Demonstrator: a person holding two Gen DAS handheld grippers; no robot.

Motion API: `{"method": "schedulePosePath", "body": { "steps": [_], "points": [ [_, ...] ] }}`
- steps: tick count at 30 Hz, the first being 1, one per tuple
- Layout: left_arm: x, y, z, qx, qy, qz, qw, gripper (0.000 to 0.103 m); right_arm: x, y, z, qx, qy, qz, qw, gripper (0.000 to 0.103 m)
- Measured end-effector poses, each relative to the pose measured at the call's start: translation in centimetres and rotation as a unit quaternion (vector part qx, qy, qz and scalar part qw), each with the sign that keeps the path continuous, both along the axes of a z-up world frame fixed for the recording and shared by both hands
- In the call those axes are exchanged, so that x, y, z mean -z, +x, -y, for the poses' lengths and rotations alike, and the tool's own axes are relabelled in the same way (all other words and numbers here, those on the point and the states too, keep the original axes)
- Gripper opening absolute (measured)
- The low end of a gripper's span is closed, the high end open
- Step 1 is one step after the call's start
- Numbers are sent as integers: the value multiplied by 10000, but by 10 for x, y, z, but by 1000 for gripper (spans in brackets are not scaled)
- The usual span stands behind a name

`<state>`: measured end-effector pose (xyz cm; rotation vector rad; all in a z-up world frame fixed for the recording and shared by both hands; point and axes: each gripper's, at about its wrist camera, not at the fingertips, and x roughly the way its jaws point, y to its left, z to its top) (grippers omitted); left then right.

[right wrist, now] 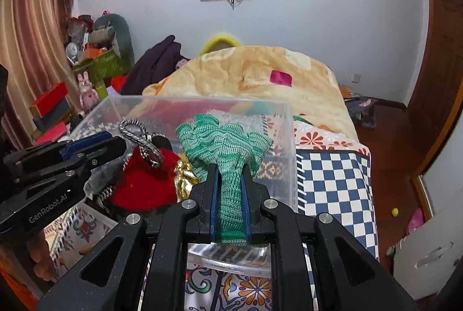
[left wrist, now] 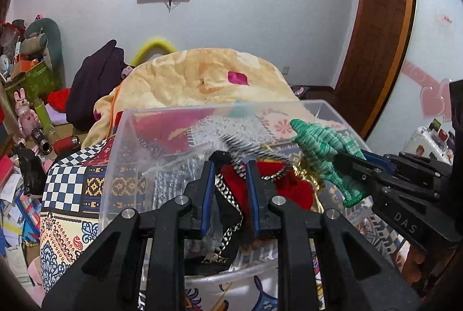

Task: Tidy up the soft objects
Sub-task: 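Drop the glove and striped cord into the clear box, opening both tools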

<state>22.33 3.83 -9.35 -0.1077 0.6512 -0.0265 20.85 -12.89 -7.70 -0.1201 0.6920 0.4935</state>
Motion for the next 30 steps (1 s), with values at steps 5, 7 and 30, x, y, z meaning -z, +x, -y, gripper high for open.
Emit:
{"method": "schedulePosePath", "body": {
  "steps": [5, 7, 30],
  "points": [
    [-2, -12, 3, 32, 34, 67, 10000, 46, -2, -2, 2, -54, -32, -65, 10000, 25],
    [-6, -20, 4, 44, 32, 163, 9999, 52, -4, -4, 5, -68, -28, -43, 10000, 30],
    [1, -113, 17, 402, 17, 52, 9992, 101, -5, -66, 36, -327, 184, 113, 9992, 71]
  ]
}}
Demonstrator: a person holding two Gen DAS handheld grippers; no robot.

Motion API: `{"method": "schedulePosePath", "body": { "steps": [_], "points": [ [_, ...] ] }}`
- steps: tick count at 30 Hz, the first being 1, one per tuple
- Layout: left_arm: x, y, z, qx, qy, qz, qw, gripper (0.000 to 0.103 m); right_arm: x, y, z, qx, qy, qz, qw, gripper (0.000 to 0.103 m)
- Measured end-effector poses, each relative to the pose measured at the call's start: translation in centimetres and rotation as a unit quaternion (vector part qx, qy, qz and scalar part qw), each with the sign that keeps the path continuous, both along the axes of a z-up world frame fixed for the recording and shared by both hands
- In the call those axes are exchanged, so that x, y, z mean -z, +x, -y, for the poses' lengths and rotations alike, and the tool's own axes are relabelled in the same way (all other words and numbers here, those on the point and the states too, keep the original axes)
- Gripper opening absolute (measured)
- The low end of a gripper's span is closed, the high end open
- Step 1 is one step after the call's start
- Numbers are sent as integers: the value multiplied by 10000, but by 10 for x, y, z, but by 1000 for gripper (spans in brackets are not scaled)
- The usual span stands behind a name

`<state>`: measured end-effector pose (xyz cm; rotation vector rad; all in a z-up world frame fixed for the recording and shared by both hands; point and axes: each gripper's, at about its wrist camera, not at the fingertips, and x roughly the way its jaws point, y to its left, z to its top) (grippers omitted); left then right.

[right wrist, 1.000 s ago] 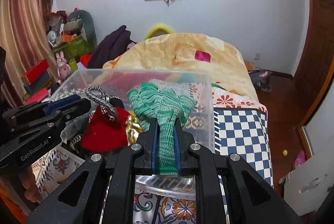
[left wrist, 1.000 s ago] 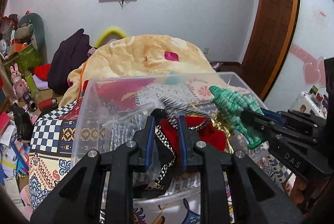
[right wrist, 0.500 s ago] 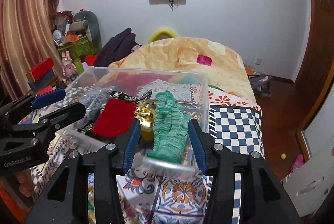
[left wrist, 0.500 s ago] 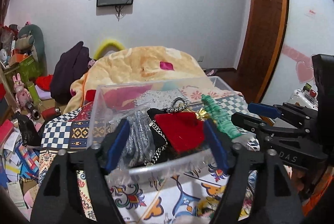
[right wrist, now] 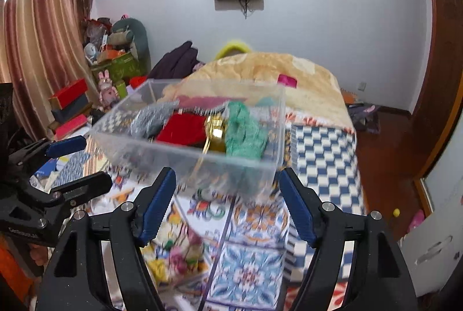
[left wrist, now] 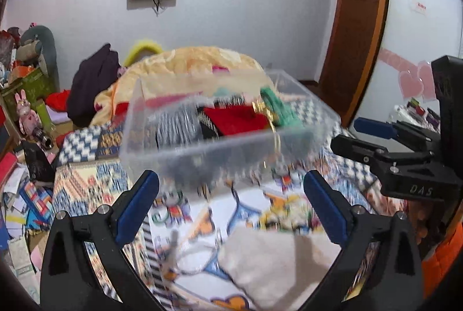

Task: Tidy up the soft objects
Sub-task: 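Drop the glove and striped cord into the clear box, opening both tools, then grasp the white cloth bag with the left tool while the right tool grasps the floral scrunchie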

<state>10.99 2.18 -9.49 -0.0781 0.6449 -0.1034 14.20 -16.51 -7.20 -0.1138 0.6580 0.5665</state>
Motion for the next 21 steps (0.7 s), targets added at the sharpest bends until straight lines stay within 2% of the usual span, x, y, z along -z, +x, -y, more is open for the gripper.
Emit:
{"method": "schedulePosePath", "body": {
  "steps": [6, 11, 13, 15, 16, 19, 21],
  "points": [
    [31, -13, 6, 132, -81, -412, 9990, 101, 26, -9, -9, -209, -181, -350, 9990, 71],
    [48, -24, 10, 244, 4, -467, 9986, 100, 44, -18, -17, -417, -338, -570, 9969, 71],
    [54, -26, 12, 325, -35, -520, 9981, 91, 48, -20, -21, -525, -420, -637, 9957, 64],
    [58, -26, 14, 425, -117, -596, 9972, 80, 53, -24, -25, -629, -482, -706, 9944, 50],
    [60, -25, 13, 436, -187, -619, 9970, 79, 55, -25, -27, -676, -493, -749, 9937, 48],
    [60, -27, 16, 473, -228, -553, 9971, 67, 56, -30, -31, -672, -564, -628, 9942, 35],
    [62, -29, 19, 527, -265, -528, 9969, 55, 55, -32, -32, -664, -582, -602, 9943, 22]
  ]
}}
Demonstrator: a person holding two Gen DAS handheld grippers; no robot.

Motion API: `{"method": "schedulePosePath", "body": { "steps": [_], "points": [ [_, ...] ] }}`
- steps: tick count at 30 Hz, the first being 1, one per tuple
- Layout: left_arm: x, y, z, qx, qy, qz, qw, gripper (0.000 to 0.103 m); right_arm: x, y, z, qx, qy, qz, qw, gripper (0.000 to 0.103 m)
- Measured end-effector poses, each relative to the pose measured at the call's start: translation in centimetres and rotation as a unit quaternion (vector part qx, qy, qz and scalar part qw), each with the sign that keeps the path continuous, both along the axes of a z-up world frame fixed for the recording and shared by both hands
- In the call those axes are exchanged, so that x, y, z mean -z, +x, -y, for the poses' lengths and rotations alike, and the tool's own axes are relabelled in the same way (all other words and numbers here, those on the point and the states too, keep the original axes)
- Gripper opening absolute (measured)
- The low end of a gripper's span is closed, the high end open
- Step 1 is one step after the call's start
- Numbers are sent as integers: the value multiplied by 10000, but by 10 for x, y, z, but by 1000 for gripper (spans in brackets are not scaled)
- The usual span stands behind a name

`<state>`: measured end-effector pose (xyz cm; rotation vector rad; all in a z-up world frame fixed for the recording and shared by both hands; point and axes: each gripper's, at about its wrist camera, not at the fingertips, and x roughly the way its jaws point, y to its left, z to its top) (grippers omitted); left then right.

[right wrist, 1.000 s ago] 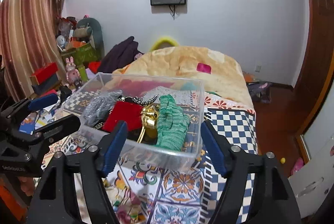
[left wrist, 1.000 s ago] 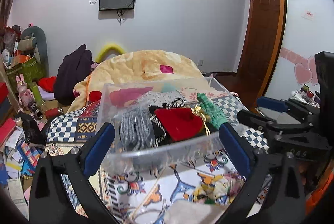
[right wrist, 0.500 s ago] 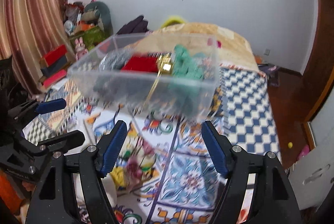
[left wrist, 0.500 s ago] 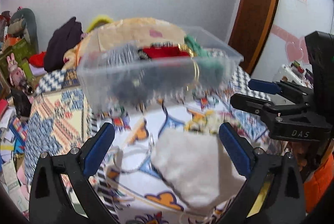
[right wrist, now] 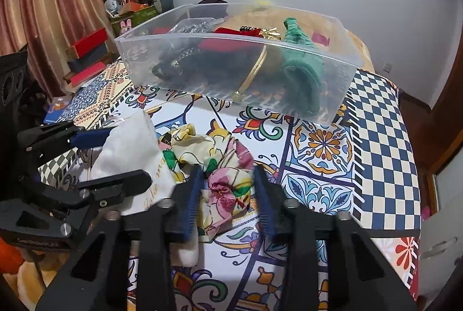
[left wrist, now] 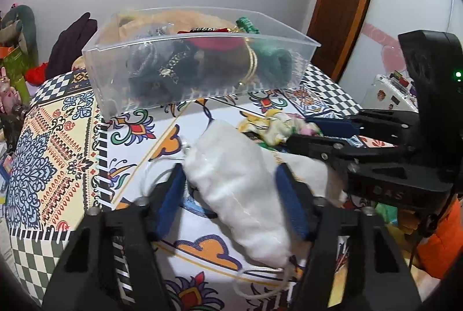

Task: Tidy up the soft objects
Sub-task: 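Grasp the white cloth bag with the left tool while the right tool grasps the floral scrunchie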

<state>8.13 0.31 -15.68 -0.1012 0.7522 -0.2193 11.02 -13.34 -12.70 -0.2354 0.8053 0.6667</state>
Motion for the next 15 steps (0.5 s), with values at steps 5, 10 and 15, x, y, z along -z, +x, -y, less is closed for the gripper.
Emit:
{"method": "schedulePosePath", "body": {
  "steps": [5, 10, 15],
  "points": [
    [-1, -3, -3, 19, -109, -12, 9999, 36, 0, 0, 1, 80, -40, 130, 9999, 13],
    [-9, -8, -11, -137, -81, 97, 9998, 17, -4, -2, 7, 266, -49, 322, 9991, 11],
    [-19, -11, -20, -282, -48, 249, 9993, 14, -17, 0, 21, 430, 144, 426, 9981, 11]
  ]
}}
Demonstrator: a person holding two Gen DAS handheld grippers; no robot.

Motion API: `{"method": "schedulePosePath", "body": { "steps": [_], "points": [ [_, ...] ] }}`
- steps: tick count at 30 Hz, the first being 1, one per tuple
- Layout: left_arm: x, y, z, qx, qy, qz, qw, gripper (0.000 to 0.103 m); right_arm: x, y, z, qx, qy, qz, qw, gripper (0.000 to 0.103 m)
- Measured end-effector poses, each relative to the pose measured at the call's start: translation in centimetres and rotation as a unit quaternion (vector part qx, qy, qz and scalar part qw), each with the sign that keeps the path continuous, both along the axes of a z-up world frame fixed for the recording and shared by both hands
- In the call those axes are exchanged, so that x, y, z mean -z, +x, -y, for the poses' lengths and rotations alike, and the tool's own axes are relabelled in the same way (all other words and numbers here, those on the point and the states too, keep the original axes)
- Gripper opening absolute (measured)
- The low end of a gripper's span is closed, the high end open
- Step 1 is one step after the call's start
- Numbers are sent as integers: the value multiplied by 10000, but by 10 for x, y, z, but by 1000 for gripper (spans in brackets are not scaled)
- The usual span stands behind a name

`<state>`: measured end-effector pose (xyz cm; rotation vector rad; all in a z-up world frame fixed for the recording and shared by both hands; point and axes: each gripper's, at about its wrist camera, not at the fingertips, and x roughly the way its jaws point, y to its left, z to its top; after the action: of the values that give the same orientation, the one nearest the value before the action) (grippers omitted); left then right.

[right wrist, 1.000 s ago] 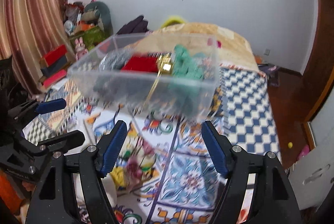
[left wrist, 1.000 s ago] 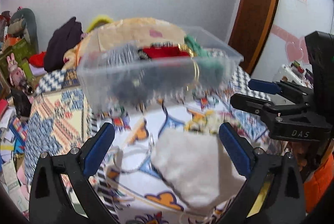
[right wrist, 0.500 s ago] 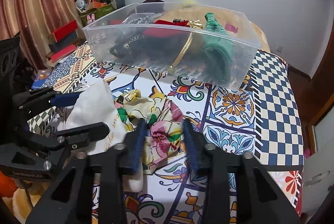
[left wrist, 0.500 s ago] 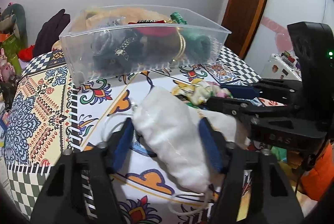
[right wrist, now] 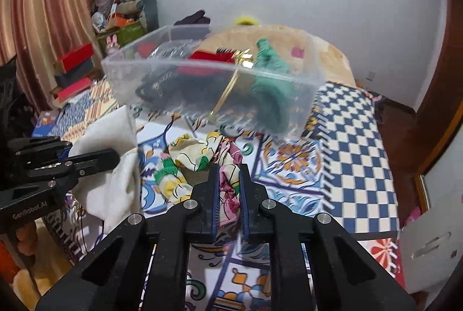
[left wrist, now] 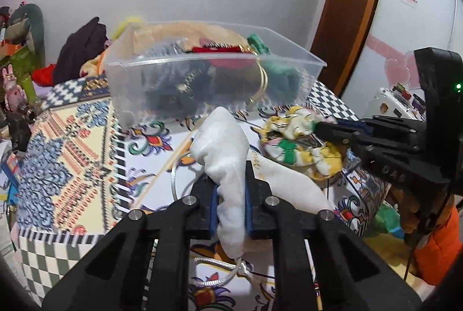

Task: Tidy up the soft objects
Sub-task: 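Grasp the white cloth bag with the left tool while the right tool grasps the floral scrunchie, then lower the white bag and floral scrunchie into the clear box and release both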

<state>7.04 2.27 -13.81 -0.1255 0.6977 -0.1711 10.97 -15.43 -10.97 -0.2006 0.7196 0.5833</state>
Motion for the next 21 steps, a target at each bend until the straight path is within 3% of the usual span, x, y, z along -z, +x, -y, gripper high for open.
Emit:
{"method": "schedulePosePath", "body": {
  "steps": [10, 21],
  "points": [
    [-42, -5, -19, -256, 104, 506, 9983, 14, -40, -1, 16, 197, 425, 427, 9980, 11],
    [-89, 22, -25, -595, 289, 1094, 9918, 14, -81, 17, 6, 350, 844, 909, 9917, 11]
  ]
}}
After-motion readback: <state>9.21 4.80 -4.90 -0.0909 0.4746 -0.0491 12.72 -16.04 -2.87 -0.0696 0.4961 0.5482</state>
